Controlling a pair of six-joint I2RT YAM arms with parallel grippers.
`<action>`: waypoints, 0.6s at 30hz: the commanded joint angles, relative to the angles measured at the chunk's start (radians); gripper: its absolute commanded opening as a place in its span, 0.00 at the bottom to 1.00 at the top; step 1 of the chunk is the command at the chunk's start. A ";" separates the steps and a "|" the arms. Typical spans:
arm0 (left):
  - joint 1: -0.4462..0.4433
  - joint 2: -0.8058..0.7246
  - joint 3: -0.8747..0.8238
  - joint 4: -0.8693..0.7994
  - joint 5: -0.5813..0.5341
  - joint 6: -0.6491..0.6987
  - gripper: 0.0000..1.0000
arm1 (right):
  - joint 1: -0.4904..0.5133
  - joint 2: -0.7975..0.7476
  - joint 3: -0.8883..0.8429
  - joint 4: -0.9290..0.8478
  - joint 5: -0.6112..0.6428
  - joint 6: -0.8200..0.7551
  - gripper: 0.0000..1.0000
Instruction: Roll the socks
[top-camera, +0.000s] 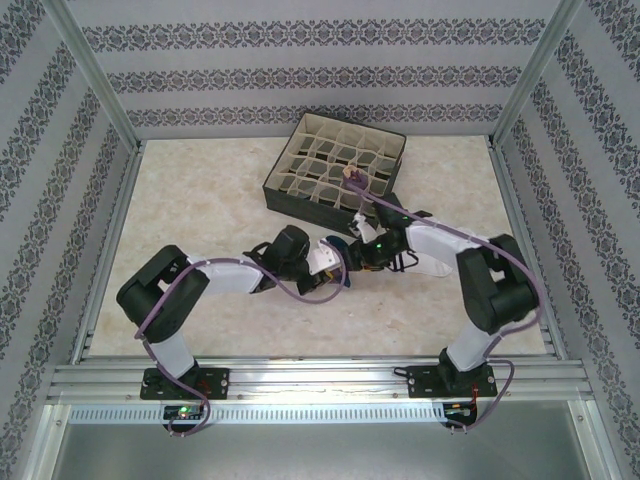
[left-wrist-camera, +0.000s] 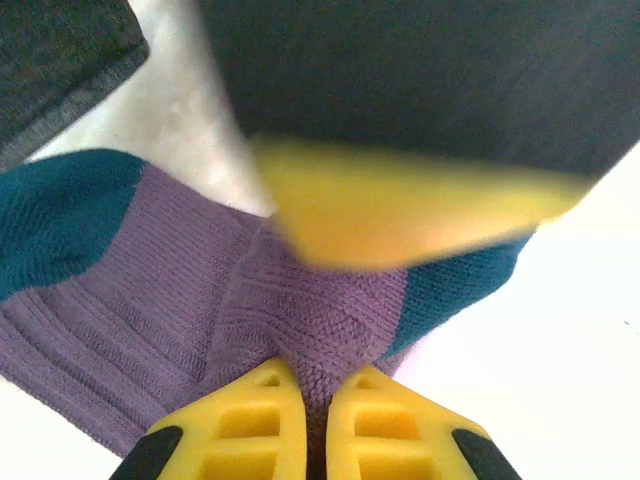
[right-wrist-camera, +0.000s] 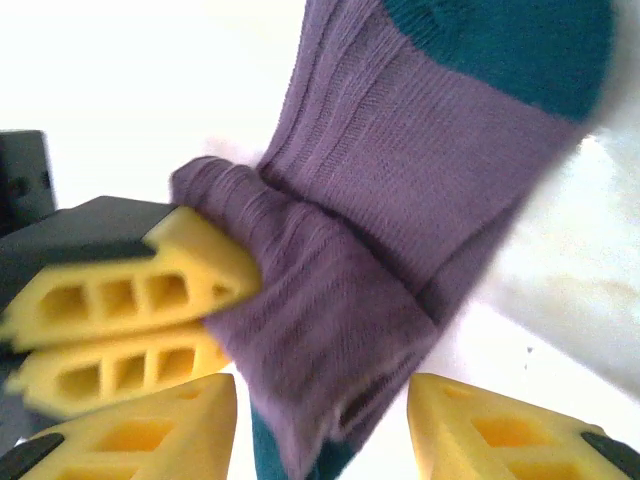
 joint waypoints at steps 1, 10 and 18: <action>0.052 0.067 0.026 -0.290 0.174 -0.094 0.01 | -0.029 -0.064 -0.042 0.067 -0.039 0.049 0.49; 0.141 0.243 0.203 -0.494 0.389 -0.245 0.06 | -0.001 -0.086 -0.109 0.192 0.037 0.057 0.51; 0.141 0.346 0.298 -0.561 0.395 -0.307 0.09 | 0.039 0.041 -0.017 0.186 0.054 0.047 0.52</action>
